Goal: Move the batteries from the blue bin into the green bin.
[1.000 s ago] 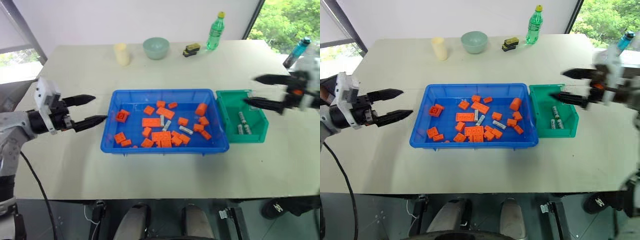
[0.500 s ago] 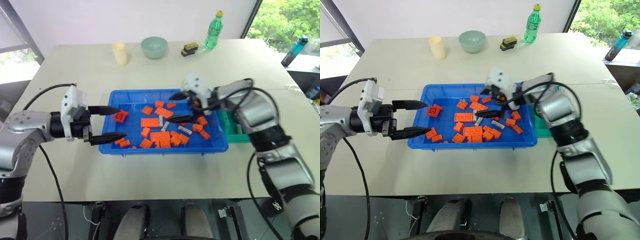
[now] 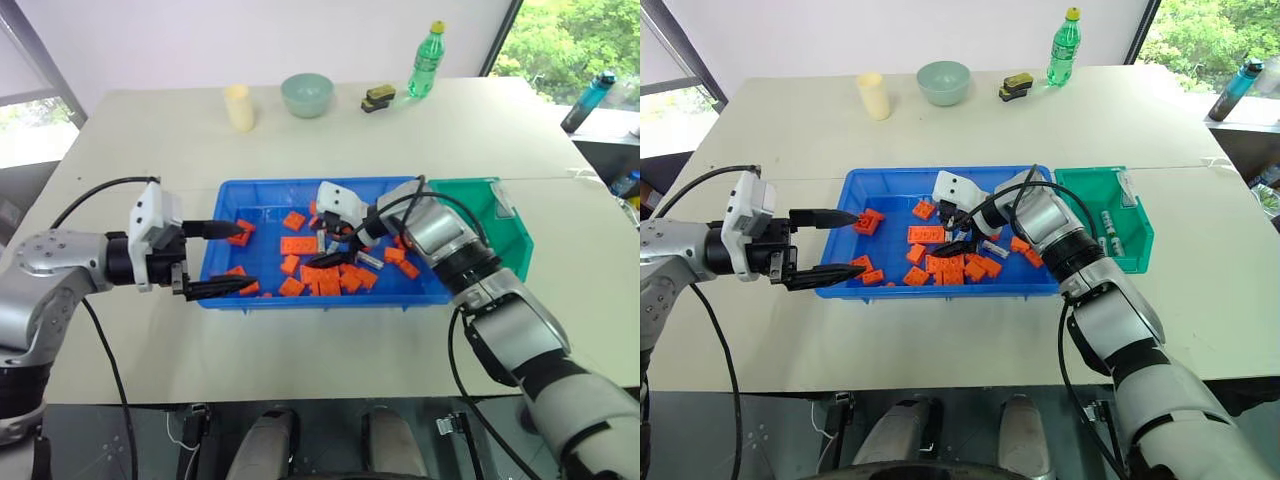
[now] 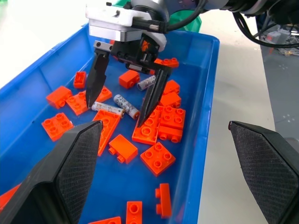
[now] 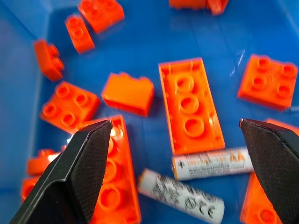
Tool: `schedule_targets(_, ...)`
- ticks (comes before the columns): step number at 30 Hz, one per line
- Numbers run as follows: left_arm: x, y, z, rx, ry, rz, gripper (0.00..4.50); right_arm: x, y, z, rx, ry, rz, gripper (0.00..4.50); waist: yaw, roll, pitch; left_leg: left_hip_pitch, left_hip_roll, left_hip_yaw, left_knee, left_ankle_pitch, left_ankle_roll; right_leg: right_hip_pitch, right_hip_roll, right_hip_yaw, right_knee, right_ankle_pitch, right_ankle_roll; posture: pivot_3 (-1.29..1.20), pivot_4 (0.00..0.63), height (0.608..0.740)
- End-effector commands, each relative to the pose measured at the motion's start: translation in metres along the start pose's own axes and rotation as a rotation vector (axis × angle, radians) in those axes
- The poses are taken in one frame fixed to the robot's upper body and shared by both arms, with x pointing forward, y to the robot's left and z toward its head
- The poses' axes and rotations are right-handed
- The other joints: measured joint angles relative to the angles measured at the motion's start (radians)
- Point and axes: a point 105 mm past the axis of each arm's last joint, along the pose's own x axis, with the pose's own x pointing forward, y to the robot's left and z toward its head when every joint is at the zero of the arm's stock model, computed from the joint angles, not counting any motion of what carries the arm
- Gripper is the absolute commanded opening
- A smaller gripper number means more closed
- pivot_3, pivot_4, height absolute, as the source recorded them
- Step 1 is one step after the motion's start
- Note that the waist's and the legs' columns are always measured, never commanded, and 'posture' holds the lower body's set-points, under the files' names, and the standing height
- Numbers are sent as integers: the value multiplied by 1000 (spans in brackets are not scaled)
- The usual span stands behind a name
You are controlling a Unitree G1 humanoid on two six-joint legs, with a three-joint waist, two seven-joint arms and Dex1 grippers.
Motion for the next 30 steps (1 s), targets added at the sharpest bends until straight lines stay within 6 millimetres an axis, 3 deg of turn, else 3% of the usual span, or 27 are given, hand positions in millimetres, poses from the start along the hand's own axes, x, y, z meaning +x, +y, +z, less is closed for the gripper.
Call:
schedule_targets(1,-3,-1,8,38,-10,13,4500,-6,-8,12,-58,-2,-5,4462,-6,0,0,0,0,0,0,0,0,0,0,0,0,0,0,0,150,730)
schedule_targets(10,-2,-1,10,52,-14,27,4500,-4,-19,1,-78,58,-24,4462,-13,0,0,0,0,0,-1,0,-1,-2,0,0,0,0,0,0,150,730)
schedule_targets(19,-1,0,9,56,-13,40,4500,4,-15,8,-114,46,0,4462,-13,0,0,0,0,-1,0,1,-1,-2,0,0,1,0,0,0,150,730)
schedule_targets(26,0,1,10,60,-19,46,4500,8,-15,-2,-158,96,-18,4462,-13,0,0,0,0,-1,0,1,-1,-2,0,0,1,0,0,0,150,730)
schedule_targets(28,0,2,11,62,-22,50,4500,9,-14,-2,-161,96,-15,3962,-14,0,0,0,0,-1,0,1,-1,-2,1,0,1,0,0,0,150,730)
schedule_targets(30,0,3,12,64,-24,53,4500,10,-14,0,-167,95,-18,3142,-13,0,0,0,0,-1,0,1,-1,-2,0,0,1,0,0,0,150,730)
